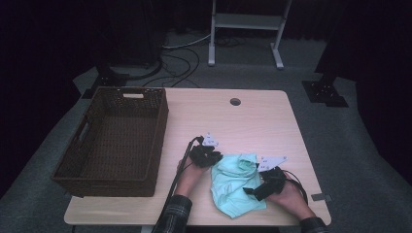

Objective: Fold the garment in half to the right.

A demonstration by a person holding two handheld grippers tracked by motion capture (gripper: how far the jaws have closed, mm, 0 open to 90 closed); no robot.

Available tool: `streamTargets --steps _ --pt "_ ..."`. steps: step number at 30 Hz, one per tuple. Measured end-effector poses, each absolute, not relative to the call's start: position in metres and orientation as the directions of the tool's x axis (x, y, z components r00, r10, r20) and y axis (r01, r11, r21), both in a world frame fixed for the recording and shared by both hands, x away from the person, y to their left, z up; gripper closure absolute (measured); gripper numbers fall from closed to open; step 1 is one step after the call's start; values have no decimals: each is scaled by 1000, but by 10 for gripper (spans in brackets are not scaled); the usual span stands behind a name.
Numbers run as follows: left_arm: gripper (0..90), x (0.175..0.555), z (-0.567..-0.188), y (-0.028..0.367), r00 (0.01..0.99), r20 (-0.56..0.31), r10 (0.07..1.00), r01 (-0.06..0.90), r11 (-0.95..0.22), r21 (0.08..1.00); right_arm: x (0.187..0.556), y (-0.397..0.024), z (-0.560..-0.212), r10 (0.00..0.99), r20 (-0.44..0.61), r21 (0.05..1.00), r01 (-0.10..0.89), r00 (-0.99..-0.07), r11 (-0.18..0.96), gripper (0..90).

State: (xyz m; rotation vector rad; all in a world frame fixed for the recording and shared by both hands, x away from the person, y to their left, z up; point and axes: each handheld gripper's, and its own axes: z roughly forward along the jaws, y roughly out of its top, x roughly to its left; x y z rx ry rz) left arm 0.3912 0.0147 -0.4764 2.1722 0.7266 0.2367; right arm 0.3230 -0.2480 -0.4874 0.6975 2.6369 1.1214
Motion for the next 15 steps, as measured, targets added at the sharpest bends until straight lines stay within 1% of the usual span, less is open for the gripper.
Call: streamTargets --steps 1,3,8,13,15 --pt "890 392 -476 15 817 -71 573 420 -506 753 323 -248 -487 492 8 719 347 -871 603 0" --pt "899 392 -475 15 814 -77 576 427 -504 751 323 -248 -487 491 7 719 346 -871 603 0" --pt "900 394 -471 23 789 -80 609 443 -474 761 323 -248 -487 492 8 718 347 -871 603 0" --pt "900 397 -473 33 757 -76 648 474 -466 747 323 -248 -487 492 7 718 347 -871 603 0" --pt "895 397 -473 34 754 -67 654 470 -466 750 323 -248 -487 492 7 718 347 -871 603 0"
